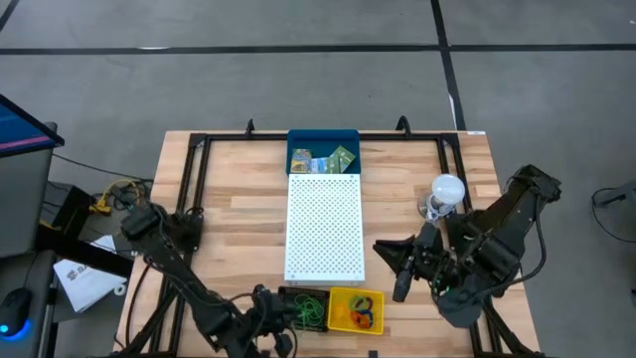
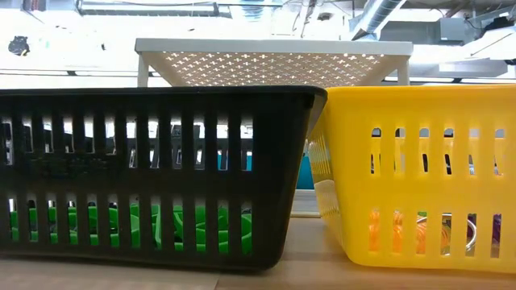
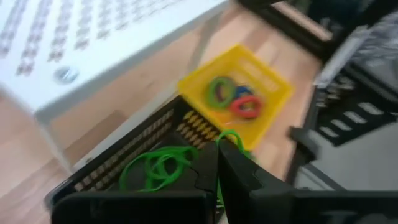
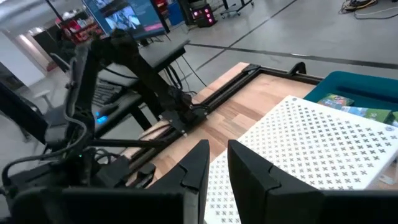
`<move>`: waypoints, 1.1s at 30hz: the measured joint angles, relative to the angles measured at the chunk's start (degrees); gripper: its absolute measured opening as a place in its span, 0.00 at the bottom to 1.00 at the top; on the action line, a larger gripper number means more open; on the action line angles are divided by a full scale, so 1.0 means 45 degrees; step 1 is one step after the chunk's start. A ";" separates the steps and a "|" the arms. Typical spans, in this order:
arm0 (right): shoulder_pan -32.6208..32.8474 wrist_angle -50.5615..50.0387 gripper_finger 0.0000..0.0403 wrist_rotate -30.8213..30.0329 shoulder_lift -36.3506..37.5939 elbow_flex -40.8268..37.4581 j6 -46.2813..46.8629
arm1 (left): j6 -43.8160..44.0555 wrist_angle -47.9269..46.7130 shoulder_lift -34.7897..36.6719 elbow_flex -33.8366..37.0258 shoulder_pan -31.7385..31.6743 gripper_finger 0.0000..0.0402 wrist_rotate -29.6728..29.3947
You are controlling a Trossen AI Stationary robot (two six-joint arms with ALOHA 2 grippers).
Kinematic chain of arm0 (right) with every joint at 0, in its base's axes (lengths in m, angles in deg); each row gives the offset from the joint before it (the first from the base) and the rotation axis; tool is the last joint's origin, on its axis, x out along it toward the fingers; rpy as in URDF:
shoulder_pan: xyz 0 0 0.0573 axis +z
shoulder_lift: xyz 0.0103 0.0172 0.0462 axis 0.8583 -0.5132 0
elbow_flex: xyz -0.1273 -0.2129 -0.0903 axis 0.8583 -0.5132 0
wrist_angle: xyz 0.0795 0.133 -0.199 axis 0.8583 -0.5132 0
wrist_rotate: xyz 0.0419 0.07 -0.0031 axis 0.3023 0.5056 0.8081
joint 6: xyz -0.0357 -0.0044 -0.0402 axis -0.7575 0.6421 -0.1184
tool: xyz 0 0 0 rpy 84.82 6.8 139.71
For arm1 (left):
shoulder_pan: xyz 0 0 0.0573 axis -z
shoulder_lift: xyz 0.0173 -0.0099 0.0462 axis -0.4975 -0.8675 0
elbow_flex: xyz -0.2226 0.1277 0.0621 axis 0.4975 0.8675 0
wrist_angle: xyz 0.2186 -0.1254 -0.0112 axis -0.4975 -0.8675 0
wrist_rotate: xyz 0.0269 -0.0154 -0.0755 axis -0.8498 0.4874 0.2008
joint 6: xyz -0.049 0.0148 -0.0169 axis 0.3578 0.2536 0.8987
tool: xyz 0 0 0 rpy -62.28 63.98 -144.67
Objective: Pick & Place Office Desk Supplies
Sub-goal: Put the green rubber band into the black bin
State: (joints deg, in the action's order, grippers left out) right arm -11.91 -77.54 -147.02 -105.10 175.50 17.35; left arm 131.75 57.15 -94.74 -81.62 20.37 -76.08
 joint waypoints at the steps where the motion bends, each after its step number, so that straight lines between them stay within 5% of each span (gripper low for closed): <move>1: 0.0019 -0.0022 0.14 0.0011 -0.0099 -0.0015 0.0094 | 0.0318 -0.0170 -0.0176 0.0000 -0.0035 0.00 -0.0009; 33: -0.0009 0.0051 0.14 0.0144 -0.0523 -0.0007 0.0437 | 0.1718 -0.0786 -0.0973 0.0000 -0.0607 0.00 0.0115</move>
State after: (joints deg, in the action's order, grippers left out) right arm -11.95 -77.31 -146.37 -107.45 175.47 19.31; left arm 139.48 53.62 -99.12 -81.62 17.63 -75.56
